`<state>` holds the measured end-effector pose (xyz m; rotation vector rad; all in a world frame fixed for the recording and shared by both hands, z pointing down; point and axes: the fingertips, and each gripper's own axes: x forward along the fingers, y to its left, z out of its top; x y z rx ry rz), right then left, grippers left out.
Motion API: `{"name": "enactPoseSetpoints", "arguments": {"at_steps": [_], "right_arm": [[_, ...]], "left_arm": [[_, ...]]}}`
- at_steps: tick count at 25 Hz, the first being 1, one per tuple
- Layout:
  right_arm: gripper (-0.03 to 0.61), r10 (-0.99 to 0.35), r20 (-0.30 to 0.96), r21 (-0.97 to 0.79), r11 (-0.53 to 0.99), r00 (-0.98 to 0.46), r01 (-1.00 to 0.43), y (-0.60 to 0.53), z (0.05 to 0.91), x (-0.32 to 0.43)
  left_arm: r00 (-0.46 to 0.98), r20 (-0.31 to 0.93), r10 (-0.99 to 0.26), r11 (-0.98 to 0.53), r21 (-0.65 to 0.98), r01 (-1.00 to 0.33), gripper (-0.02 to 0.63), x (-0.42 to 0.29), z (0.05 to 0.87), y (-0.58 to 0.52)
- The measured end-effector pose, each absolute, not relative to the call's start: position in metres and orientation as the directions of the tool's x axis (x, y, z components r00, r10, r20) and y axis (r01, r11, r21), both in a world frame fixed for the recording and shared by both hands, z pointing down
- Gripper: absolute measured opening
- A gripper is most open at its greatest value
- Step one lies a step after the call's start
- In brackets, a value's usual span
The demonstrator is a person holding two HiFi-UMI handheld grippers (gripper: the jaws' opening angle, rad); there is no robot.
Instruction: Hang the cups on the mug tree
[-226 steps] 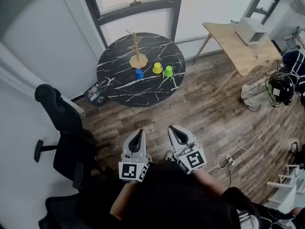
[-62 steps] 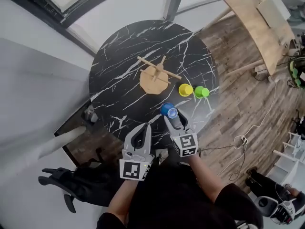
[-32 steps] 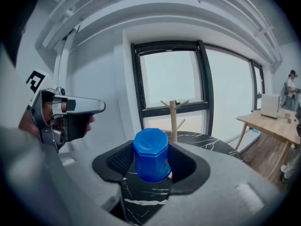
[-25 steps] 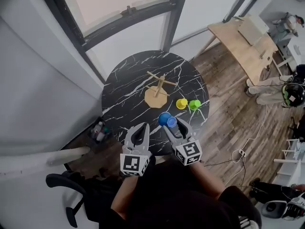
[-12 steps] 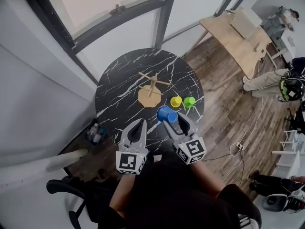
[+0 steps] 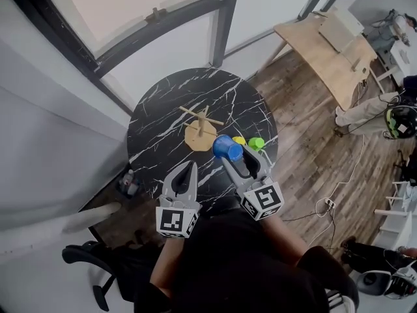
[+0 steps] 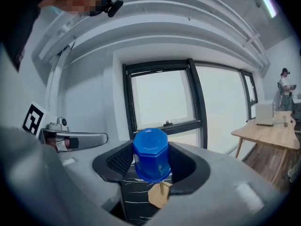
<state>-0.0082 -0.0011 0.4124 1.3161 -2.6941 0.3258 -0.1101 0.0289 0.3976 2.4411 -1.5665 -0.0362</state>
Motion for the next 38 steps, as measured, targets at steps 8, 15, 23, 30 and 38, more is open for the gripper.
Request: {"name": "enactPoseSetpoints", "arguments": {"at_steps": [8,15,23,30,38], "right_arm": [[0.227,-0.769,0.17,-0.144,0.599,-0.616,-0.787,-0.034,0.404,0.005],[0.227,-0.754,0.184,-0.16,0.61,-0.63,-0.776,-0.051,0.415,0.005],[0.227,-0.721,0.208,-0.194,0.632,-0.661,-0.75,-0.066,0.433,0.001],[0.227,-0.689,0.225,-0.219,0.653,-0.689,-0.725,-0.072,0.447,-0.007],[0.227,-0.654,0.234,-0.237,0.679,-0.719,-0.695,-0.078,0.459,-0.016]], "left_arm": [[0.399,0.114,-0.91,-0.372,0.205,-0.906,0.0,-0.103,0.4,0.013],[0.383,0.135,-0.914,-0.352,0.207,-0.913,0.0,-0.102,0.402,-0.003],[0.36,0.15,-0.921,-0.326,0.21,-0.922,0.0,-0.099,0.406,-0.016],[0.335,0.163,-0.928,-0.3,0.207,-0.931,0.0,-0.1,0.406,-0.021],[0.296,0.173,-0.94,-0.261,0.196,-0.945,0.0,-0.105,0.408,-0.021]]}}
